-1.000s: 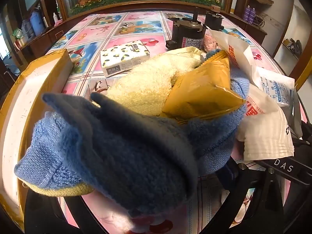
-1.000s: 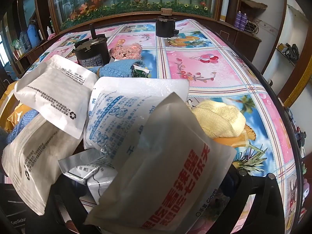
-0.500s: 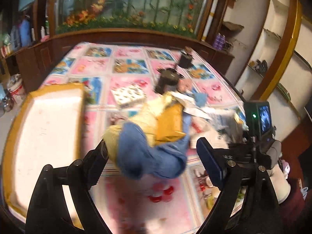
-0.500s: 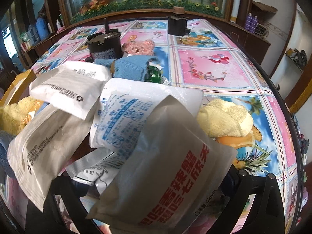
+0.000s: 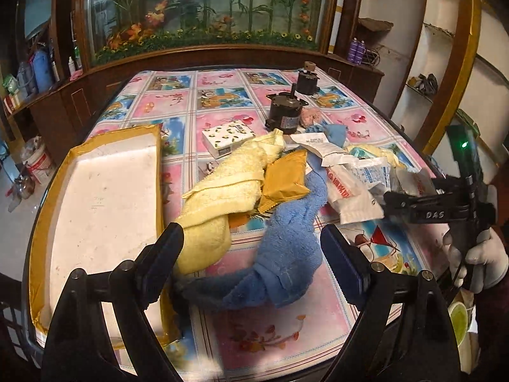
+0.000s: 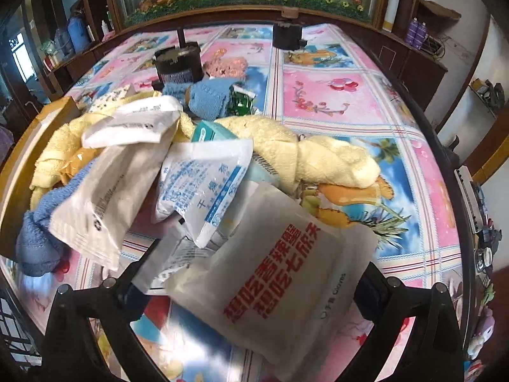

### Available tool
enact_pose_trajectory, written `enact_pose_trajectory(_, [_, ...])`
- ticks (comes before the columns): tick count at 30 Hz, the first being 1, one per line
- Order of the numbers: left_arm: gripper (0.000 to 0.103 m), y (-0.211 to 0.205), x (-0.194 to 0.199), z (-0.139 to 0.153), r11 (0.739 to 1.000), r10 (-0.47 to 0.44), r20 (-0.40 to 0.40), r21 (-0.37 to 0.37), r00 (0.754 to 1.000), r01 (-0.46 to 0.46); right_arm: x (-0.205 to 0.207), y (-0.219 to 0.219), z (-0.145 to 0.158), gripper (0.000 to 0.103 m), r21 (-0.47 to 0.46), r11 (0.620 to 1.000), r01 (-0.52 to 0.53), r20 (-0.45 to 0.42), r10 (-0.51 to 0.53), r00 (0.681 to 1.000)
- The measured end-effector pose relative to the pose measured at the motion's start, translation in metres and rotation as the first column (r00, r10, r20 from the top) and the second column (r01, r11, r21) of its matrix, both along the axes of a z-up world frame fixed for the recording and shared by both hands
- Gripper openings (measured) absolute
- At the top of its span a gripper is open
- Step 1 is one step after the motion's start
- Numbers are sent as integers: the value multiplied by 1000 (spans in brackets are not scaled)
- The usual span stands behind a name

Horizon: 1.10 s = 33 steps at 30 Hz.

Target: Organize soft objects

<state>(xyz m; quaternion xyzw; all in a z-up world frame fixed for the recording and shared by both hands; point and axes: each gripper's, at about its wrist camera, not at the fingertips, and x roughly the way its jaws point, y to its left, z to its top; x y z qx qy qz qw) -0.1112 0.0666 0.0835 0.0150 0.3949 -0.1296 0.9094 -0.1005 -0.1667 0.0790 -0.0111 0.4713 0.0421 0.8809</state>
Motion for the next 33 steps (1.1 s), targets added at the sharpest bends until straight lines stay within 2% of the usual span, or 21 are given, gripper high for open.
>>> enact_pose_trajectory(2, [88,-7,1,-4,1000,-27,-8,7,1000,27,-18,-8,22,101,12,1000,4,115,-6,993])
enact_pose_trajectory(5, [88,-18,5,-14,999,-50,-23,16,998,51,-55,-23,52,103,53,998,33,356,-50,933])
enact_pose_trajectory(6, [88,-20,6,-16,998,-53,-29,21,998,54,-58,-28,55,103,94,995,23,378,-57,924])
enact_pose_trajectory(7, [88,-22,9,-19,998,-53,-35,27,998,54,-53,-32,52,103,130,991,15,339,-59,939])
enact_pose_trajectory(9, [88,-23,11,-21,998,-60,-36,34,998,61,-34,-41,40,102,173,984,32,198,-66,978])
enact_pose_trajectory(14, [88,-23,11,-24,992,-94,-45,81,995,97,-32,-53,24,102,178,981,78,147,-105,984])
enact_pose_trajectory(18, [88,-29,15,-26,981,-150,-47,113,988,154,-40,-64,21,102,178,981,72,121,-95,988])
enact_pose_trajectory(23, [88,-48,36,-42,968,-203,-91,132,975,214,-53,-70,9,102,198,980,-34,47,25,999])
enact_pose_trajectory(27, [88,-66,46,-60,957,-234,-147,139,961,254,-54,-61,-7,102,137,983,-124,-14,127,992])
enact_pose_trajectory(30, [88,-72,46,-74,956,-234,-197,132,952,263,-51,-52,-15,101,83,983,-161,-57,166,984])
enact_pose_trajectory(33, [89,-70,45,-76,963,-220,-204,111,954,246,-50,-44,-18,90,34,982,-186,-80,188,979])
